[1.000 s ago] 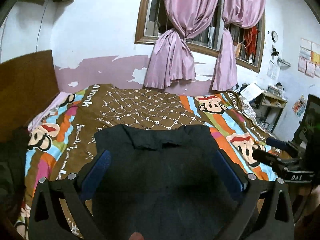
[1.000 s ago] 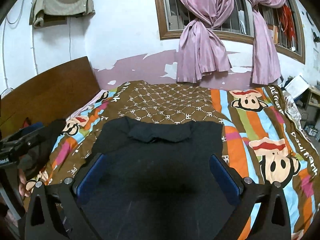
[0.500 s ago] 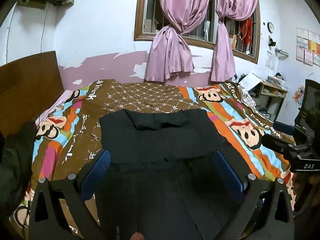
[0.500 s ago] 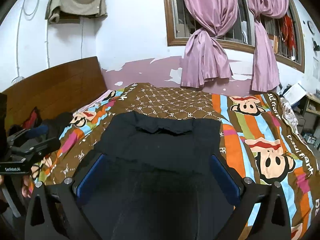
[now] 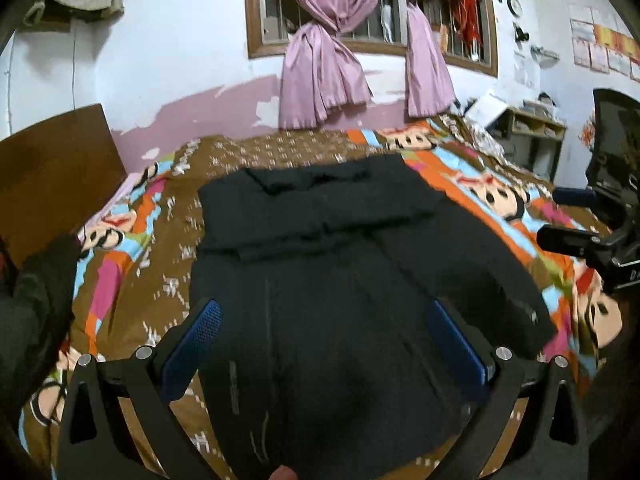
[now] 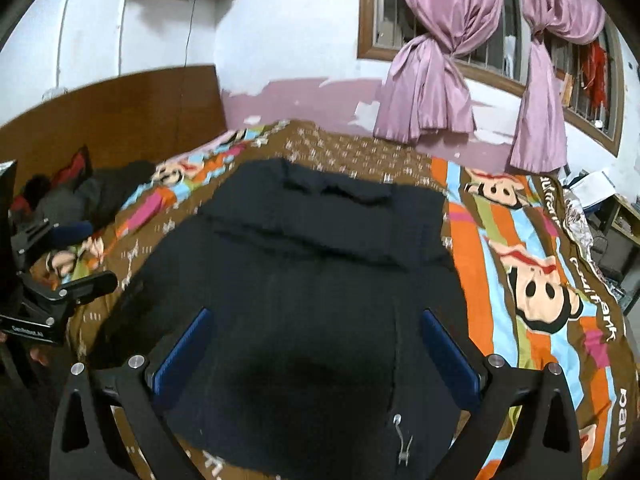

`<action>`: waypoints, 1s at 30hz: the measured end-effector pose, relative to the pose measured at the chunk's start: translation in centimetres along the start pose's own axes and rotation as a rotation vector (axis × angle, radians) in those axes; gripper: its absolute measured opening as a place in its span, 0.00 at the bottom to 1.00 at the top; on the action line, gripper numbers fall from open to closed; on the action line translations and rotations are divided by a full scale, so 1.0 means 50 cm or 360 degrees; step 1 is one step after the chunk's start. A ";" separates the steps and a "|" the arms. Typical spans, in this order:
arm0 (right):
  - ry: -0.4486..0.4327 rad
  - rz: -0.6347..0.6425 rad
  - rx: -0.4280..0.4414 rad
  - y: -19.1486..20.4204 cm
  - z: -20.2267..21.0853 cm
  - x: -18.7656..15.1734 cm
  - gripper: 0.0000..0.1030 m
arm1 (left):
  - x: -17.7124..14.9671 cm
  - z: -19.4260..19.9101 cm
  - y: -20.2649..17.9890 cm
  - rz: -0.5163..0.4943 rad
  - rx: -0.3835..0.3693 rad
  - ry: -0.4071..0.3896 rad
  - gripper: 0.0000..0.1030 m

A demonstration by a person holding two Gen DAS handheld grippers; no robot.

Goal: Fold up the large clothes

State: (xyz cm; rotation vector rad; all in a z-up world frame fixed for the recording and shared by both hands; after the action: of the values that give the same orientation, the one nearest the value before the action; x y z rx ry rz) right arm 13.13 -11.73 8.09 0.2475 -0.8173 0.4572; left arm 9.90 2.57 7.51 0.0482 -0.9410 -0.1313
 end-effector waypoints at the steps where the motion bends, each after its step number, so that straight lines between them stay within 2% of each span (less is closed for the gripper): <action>1: 0.0025 0.0001 0.0004 -0.001 -0.005 -0.011 1.00 | -0.014 -0.001 -0.001 -0.0003 -0.0009 0.0015 0.98; 11: 0.0478 -0.0039 0.0056 -0.019 -0.091 -0.131 1.00 | -0.109 -0.035 -0.009 -0.0020 -0.0061 0.0256 0.98; 14: 0.0623 0.0003 0.0077 -0.012 -0.111 -0.165 1.00 | -0.137 -0.056 -0.012 -0.0041 -0.0028 0.0360 0.98; 21: 0.0799 0.0147 0.0131 0.027 -0.136 -0.202 1.00 | -0.209 -0.085 -0.017 -0.0036 -0.0039 0.0521 0.98; 26: 0.0926 0.0201 0.0114 0.033 -0.164 -0.222 1.00 | -0.213 -0.089 -0.019 -0.0053 -0.0056 0.0536 0.98; 30: 0.0963 0.0182 0.0075 0.025 -0.173 -0.233 1.00 | -0.224 -0.102 -0.028 -0.0096 -0.0050 0.0594 0.98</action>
State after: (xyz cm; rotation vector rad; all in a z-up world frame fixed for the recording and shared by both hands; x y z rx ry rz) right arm 11.14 -10.76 -6.31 0.0945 -0.2290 0.6190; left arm 7.41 2.61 -4.62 0.0695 -0.5649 -0.1858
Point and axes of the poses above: each gripper's, at about its wrist camera, not at the fingertips, and z roughly against the way its jaws point, y to its left, x to its top, the point moved 1 cm from there along -z, roughly the way its jaws point, and after that the axes turned 4 degrees about x, right-handed, at the moved point
